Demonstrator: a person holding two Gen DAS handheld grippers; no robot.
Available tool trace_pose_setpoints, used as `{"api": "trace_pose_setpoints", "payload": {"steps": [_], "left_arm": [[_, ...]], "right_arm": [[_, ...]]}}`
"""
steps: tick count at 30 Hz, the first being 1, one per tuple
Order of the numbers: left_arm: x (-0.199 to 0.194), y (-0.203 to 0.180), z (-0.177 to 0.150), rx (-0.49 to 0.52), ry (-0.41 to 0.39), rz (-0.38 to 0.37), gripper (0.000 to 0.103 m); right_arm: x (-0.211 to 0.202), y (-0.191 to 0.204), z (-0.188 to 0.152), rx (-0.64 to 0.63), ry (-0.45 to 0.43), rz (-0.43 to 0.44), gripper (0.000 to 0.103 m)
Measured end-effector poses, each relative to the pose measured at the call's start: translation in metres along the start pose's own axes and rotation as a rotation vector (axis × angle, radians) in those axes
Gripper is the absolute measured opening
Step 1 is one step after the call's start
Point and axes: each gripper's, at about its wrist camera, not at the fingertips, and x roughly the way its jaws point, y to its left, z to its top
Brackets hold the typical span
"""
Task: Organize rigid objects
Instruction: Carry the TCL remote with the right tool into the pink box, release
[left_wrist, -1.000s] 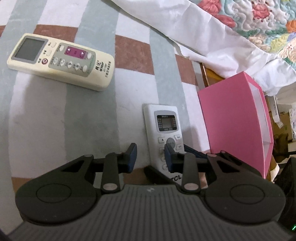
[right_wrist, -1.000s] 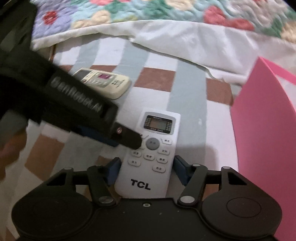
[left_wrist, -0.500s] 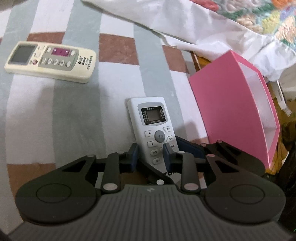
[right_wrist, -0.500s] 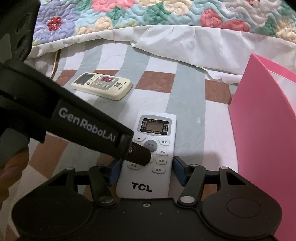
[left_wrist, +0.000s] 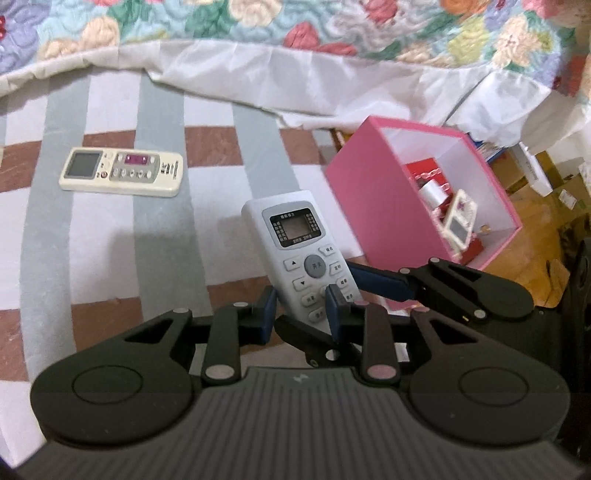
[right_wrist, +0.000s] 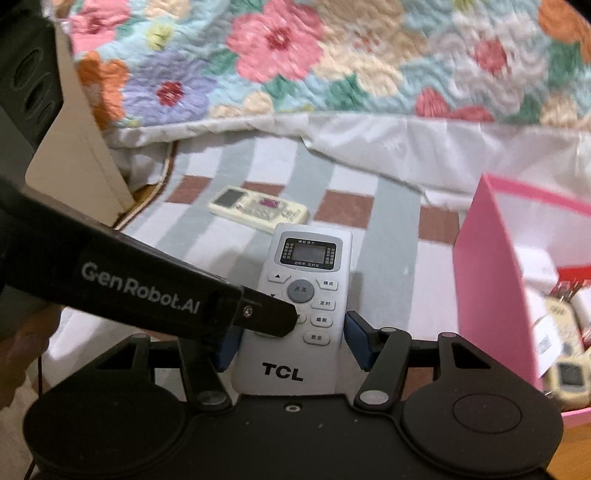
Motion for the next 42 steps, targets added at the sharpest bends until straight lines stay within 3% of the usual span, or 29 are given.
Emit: {"api": "trace_pose_setpoints", "payload": {"steps": [11, 19, 29, 37, 42], "left_arm": [[-0.044, -0.062, 0.026, 0.089, -0.024, -0.074, 0.027], [-0.041, -0.119, 0.061, 0.144, -0.016, -0.128, 0.027], [0.025, -0.18, 0.104, 0.146, -0.032, -0.237, 0.027], [0.099, -0.204, 0.119, 0.102, 0.018, -0.286, 0.027], [0.144, -0.21, 0.117, 0.073, 0.057, -0.296, 0.027]], "right_arm": [[-0.074, -0.018, 0.026, 0.008, -0.058, -0.043, 0.065], [-0.113, -0.061, 0.041, 0.026, -0.075, -0.103, 0.065], [-0.125, -0.138, 0.043, -0.022, -0.068, -0.253, 0.065], [-0.1, -0.197, 0.036, -0.029, 0.023, -0.308, 0.064], [-0.081, -0.23, 0.021, -0.005, 0.077, -0.297, 0.064]]}}
